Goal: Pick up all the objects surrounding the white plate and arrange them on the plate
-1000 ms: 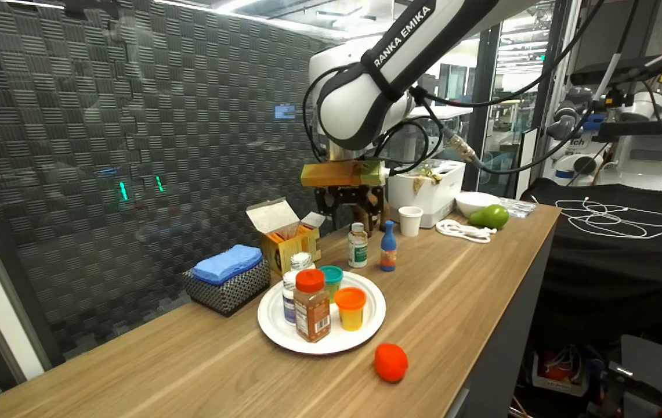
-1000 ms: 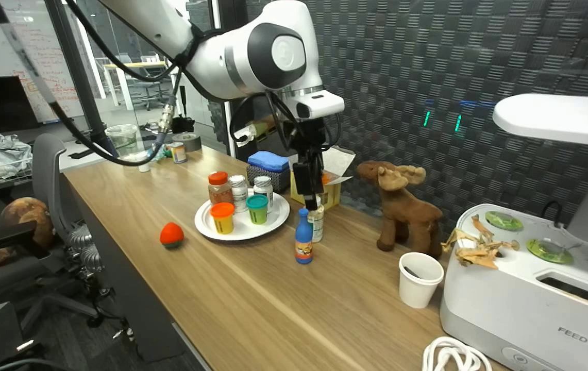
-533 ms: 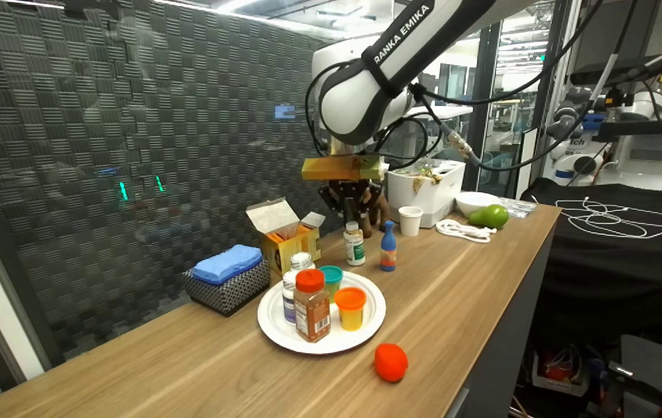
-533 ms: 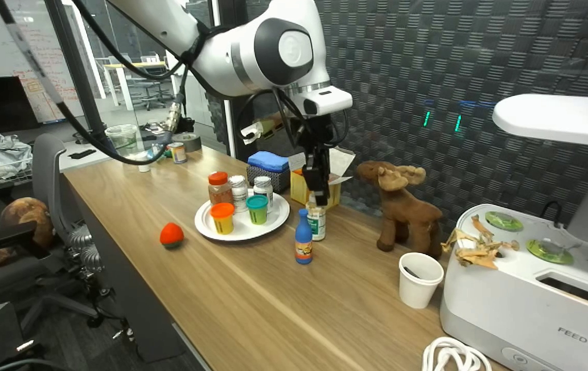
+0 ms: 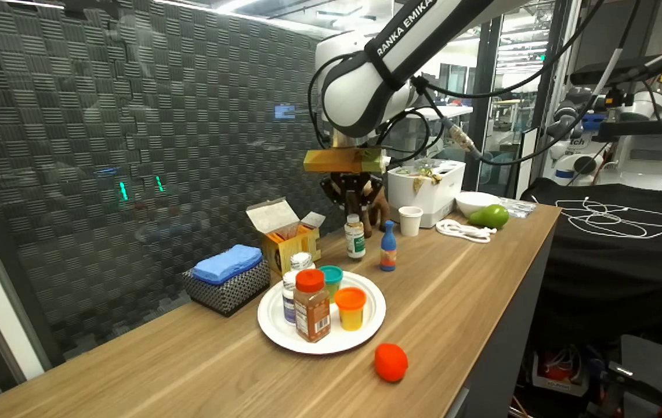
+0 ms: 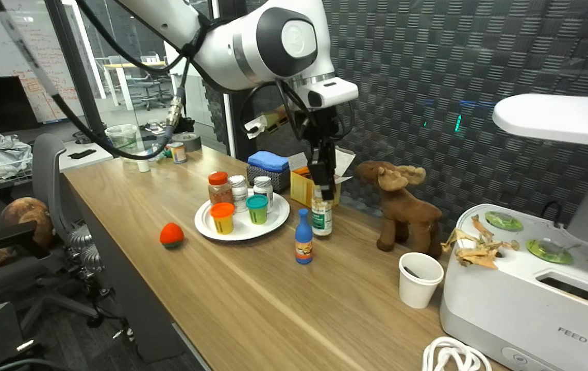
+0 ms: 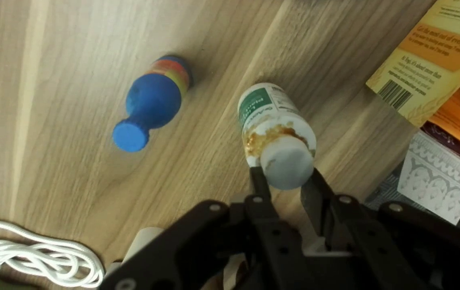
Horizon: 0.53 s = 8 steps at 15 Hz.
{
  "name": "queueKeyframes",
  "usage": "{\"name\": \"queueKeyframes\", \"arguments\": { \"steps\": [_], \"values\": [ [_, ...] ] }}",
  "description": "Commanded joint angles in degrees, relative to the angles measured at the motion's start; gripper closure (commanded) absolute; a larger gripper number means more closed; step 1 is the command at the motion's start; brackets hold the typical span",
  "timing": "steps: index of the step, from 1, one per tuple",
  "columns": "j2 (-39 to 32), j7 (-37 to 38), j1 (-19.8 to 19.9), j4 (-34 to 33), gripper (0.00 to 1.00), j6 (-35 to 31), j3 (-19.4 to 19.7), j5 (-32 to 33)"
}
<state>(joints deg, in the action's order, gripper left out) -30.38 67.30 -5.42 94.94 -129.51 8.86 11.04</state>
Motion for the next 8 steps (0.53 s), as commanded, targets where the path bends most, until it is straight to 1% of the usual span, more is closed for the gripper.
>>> {"name": "queueKeyframes", "arguments": {
  "steps": [1, 4, 8],
  "values": [
    [3.10, 1.36, -0.96, 1.57, 0.90, 0.94, 0.35, 0.43],
    [7.09, 1.10, -1.73, 5.50, 0.90, 0.66, -0.10, 0.86],
    [14.13, 0.11, -2.67, 13.19, 0.90, -0.07, -1.52, 1.16]
  ]
}}
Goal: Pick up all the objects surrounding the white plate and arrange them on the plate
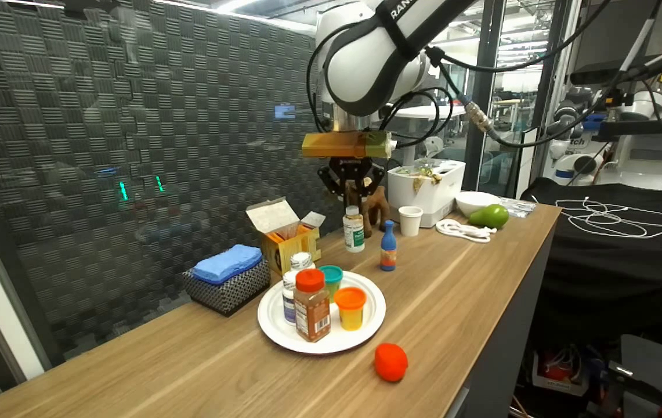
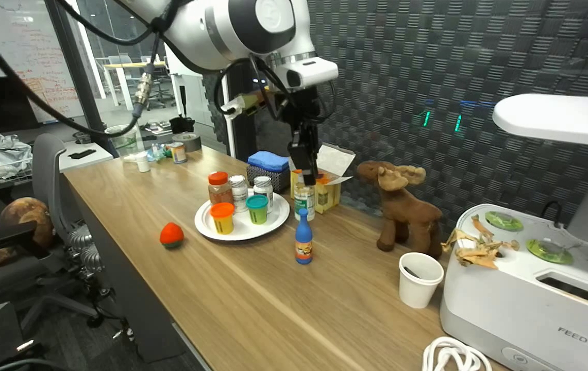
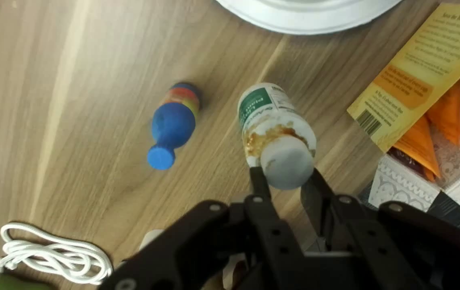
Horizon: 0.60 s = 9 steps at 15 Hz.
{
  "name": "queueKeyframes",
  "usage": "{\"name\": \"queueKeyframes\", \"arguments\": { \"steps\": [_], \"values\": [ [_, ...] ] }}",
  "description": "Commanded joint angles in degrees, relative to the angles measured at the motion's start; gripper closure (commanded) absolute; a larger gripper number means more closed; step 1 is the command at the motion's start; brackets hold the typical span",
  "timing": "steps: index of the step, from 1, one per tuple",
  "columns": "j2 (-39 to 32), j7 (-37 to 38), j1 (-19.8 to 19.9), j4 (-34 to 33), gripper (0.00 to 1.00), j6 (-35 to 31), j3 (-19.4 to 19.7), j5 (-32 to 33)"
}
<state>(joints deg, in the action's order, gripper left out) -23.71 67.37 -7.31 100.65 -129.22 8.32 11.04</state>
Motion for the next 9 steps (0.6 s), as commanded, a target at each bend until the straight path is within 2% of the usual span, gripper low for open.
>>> {"name": "queueKeyframes", "arguments": {
  "steps": [1, 5, 9],
  "values": [
    [9.35, 0.03, -0.99, 9.59, 0.90, -0.44, -1.46, 1.28],
    [15.92, -0.34, -1.15, 16.51, 0.90, -0.94, -4.27, 1.00],
    [19.47, -1.27, -0.94, 21.06, 0.90, -2.14, -7.99, -0.70]
  ]
}}
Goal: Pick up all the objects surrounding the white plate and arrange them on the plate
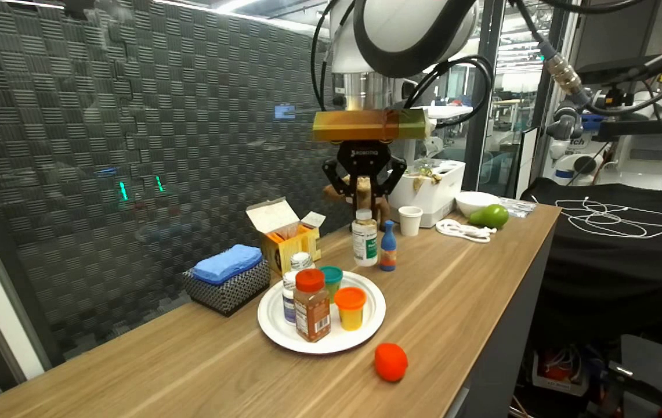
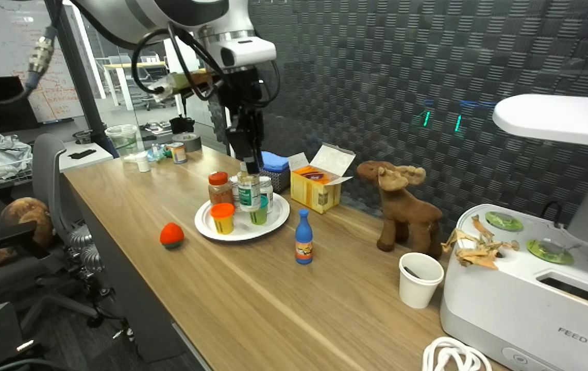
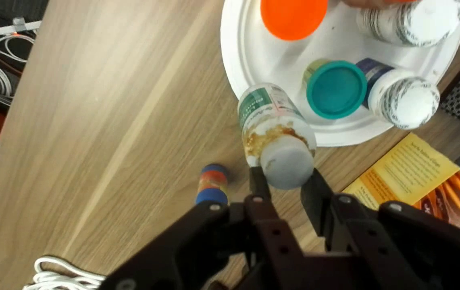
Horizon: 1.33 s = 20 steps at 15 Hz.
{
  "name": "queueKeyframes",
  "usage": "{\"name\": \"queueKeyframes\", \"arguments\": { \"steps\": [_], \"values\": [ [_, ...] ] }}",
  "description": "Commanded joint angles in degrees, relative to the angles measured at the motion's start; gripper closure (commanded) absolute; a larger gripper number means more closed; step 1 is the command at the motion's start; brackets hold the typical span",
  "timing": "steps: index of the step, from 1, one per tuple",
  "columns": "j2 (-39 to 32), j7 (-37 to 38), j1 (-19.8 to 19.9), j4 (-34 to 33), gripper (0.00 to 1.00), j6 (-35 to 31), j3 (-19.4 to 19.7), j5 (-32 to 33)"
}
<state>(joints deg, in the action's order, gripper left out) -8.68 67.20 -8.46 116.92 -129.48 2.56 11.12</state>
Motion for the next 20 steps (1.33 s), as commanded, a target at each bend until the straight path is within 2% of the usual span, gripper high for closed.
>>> {"name": "queueKeyframes", "arguments": {
  "steps": [1, 9, 20],
  "values": [
    [4.98, -1.24, 0.21, 5.57, 0.90, -2.26, -3.06, -1.16],
    [4.41, -0.48, -0.14, 6.94, 0.90, -10.04, -6.84, -1.39],
    [2.13, -0.41, -0.29, 6.71, 0.89, -15.60, -6.77, -0.20]
  ]
}}
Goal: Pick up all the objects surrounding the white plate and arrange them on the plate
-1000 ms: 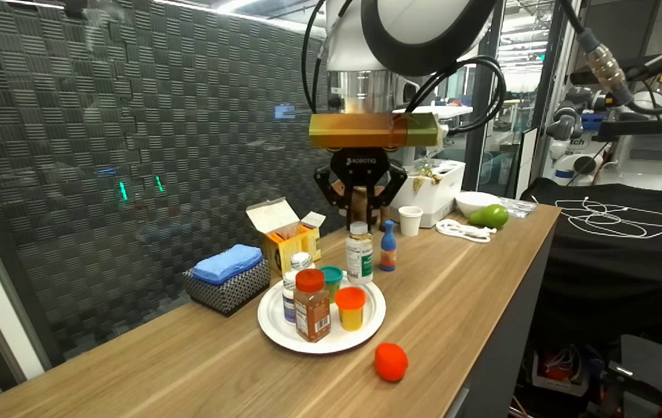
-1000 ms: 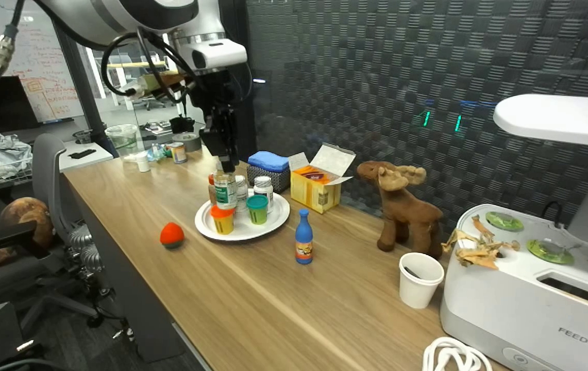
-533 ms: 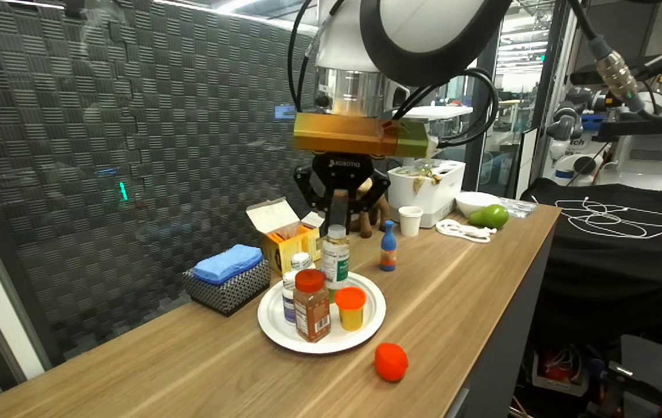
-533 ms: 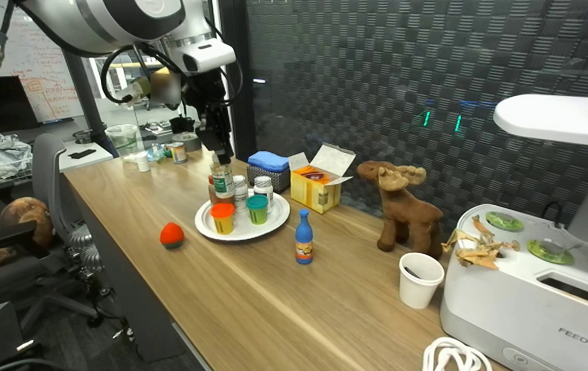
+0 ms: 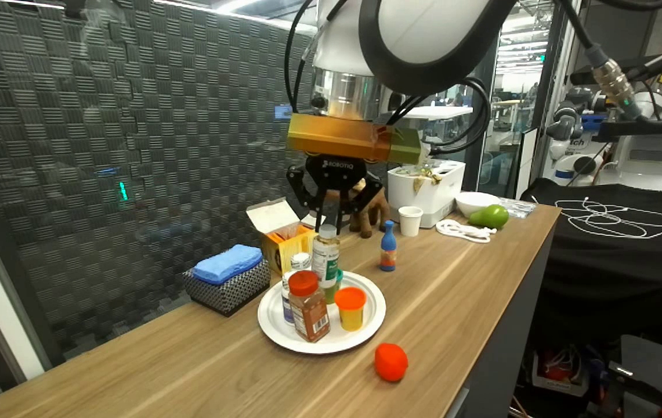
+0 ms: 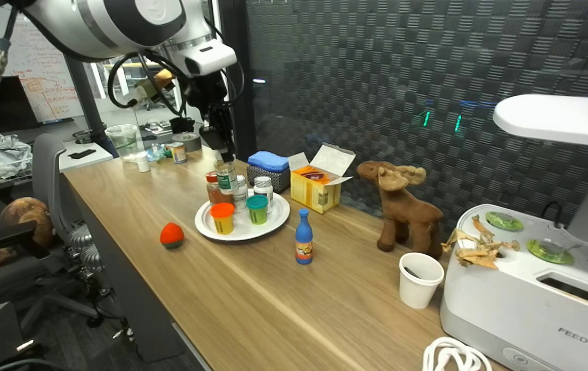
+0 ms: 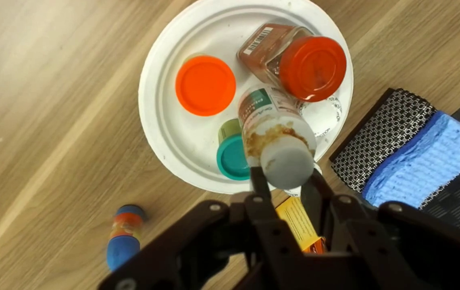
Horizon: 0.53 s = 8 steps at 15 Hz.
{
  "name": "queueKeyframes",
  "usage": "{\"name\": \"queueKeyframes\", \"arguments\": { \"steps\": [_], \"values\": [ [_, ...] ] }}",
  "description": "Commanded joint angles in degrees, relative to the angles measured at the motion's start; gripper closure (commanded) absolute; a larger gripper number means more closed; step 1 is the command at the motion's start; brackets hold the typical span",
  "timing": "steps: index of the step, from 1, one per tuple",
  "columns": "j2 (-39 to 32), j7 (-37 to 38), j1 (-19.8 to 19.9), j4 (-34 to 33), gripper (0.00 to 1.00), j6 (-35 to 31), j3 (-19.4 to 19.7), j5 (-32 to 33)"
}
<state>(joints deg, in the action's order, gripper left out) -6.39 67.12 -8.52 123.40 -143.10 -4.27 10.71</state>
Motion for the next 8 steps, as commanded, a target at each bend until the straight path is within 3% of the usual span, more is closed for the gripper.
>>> {"name": "queueKeyframes", "arguments": {
  "steps": [1, 8],
  "values": [
    [-0.38, -0.31, -0.25, 0.30, 0.89, -2.28, 0.12, 0.32],
    [-2.97, -0.41, -0.45, -0.42, 0.89, -4.59, 0.60, -0.08]
  ]
}}
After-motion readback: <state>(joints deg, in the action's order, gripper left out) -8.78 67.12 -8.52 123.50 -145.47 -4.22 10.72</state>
